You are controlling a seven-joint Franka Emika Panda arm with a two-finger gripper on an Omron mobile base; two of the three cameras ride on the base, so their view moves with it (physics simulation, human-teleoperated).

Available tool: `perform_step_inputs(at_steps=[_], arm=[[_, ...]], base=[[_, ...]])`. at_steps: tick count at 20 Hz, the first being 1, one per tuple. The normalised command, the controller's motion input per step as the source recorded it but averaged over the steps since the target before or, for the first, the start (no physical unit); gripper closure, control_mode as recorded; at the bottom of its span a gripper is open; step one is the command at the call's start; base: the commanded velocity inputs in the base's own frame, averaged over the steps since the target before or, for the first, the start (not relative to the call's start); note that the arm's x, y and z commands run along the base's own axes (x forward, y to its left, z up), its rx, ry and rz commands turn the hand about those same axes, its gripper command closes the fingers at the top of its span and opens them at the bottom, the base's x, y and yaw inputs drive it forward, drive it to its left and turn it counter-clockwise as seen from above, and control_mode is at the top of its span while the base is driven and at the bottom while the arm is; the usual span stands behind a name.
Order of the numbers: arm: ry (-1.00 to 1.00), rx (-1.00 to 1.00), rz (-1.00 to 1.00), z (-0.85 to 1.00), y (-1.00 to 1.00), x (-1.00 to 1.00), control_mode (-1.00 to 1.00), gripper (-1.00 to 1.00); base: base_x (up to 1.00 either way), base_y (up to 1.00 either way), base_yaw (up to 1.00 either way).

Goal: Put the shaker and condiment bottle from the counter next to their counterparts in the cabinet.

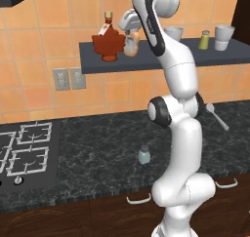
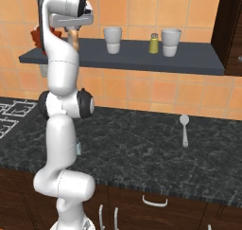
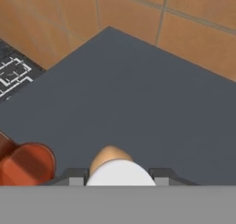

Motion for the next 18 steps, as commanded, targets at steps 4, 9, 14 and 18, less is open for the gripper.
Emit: perform_step_inputs(at_steps=[4,9,14,18], arm=[[0.02,-0.01,0.00,-0.06,0.09,0.27,-1.00,1.00],[0.03,-0.02,0.00,-0.14,0.12,0.26,-1.00,1.00],[0.01,0.00,0.00,-0.10,0.06,0.19,-1.00,1.00],[0.01,0.00,0.00,-0.07,0.04,0.16,-1.00,-1.00]], base=[[0.00,0.00,0.00],[0.00,0.00,0.00],[0.00,0.00,0.00],[0.00,0.00,0.00]])
